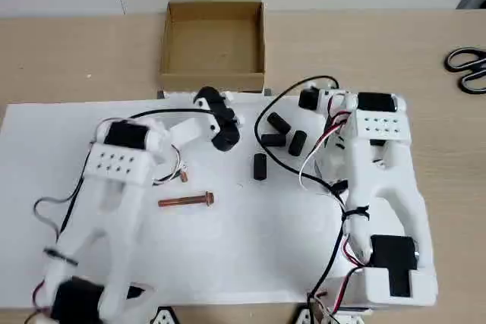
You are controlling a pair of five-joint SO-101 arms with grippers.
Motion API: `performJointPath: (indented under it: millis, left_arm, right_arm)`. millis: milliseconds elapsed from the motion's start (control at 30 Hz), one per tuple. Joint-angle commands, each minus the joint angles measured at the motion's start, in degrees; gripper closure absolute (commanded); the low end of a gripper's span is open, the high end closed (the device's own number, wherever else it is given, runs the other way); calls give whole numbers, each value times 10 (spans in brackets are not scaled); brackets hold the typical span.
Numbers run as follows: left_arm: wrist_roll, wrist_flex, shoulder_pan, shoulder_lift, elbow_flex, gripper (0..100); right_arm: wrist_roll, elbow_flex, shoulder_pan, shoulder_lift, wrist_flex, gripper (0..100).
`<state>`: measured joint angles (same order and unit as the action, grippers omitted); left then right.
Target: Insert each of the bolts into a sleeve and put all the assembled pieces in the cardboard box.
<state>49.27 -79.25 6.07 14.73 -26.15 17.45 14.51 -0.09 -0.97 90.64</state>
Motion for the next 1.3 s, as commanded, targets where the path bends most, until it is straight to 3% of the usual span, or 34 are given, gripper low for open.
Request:
performJointPath:
  millis: [0,367,633,867,1267]
  left_arm:
    - [25,-4,4,-51,43,994]
    - [67,-73,45,-91,31,993]
    - [84,31,106,-91,-82,993]
    - [83,58,120,-91,-102,993]
    - [82,-33,111,-85,-32,993]
  right_arm:
    - [7,21,6,-29,-22,991]
    - [4,76,6,-29,-62,991]
    - [4,77,5,-30,-53,991]
    - [4,74,5,-31,-42,991]
    - [6,74,5,-31,-45,991]
